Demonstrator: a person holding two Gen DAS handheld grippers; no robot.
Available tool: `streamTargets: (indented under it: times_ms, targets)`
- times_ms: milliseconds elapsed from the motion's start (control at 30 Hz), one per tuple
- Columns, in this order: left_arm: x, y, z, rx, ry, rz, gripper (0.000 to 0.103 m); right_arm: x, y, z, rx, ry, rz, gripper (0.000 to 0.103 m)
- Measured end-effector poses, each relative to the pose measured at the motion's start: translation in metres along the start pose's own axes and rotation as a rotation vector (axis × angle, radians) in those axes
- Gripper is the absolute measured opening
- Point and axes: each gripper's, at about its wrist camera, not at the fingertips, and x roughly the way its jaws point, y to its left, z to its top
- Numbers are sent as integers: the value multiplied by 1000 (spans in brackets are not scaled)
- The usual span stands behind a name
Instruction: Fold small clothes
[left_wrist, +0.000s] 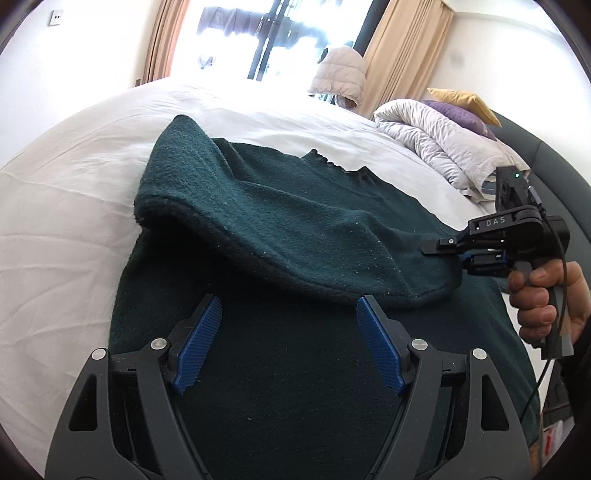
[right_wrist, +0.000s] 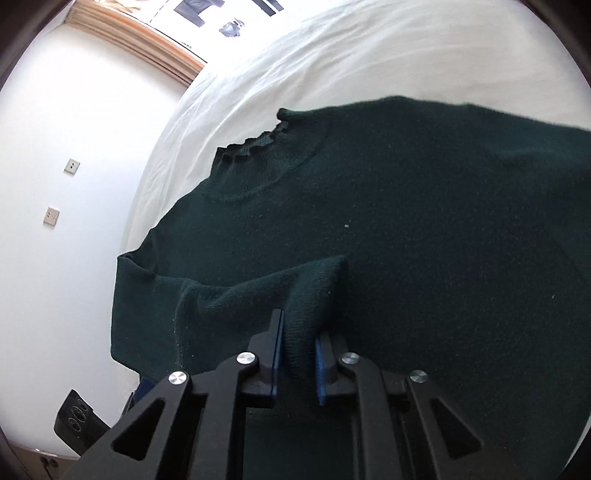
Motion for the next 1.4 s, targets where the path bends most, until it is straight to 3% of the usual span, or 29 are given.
streamTargets:
  times_ms: [167, 333, 500, 600, 733, 800, 833, 867, 933, 967, 1067, 1267, 1333, 1400]
  targets:
    - [-1, 0, -3, -1, -5, -6, 75, -36, 0, 22, -27, -114, -60, 14]
    - [-1, 1, -4, -2, -5, -7, 75, -32, -21, 32, -25, -111, -184, 14]
    - [-6, 3, 1, -19, 1, -4, 75, -15, -42, 22, 2, -77, -203, 14]
    - [-22, 6, 19, -49, -47, -2, 75, -12, -37, 20, -27, -83, -213, 14]
    - [-21, 8, 68, -26, -101, 85, 75, -22, -38, 23, -11, -91, -177, 15]
    - [-10, 9, 94, -22, -123, 113, 59, -27, -38, 22, -14, -97, -170, 15]
    - [-2, 7, 107, -21, -112, 125, 42, -28, -38, 22, -19, -97, -172, 15]
    - [10, 6, 116, -19, -86, 127, 32, -27, -38, 23, -23, -97, -174, 15]
    - [41, 1, 128, -3, -34, 137, 29, -26, -39, 25, -28, -95, -176, 15]
    - [57, 2, 129, 5, -6, 154, 23, -25, -41, 25, -27, -95, -176, 15]
    - [107, 16, 111, 42, 91, 249, 21, -26, -54, 25, -21, -92, -173, 19]
    - [110, 32, 103, -9, 48, 174, 21, -36, -83, 21, 36, -131, -138, 20]
    - [110, 34, 102, -18, 43, 164, 21, -48, -92, 20, 69, -149, -165, 29]
    - [111, 31, 102, -7, 39, 173, 21, -69, -95, 16, 106, -212, -245, 32]
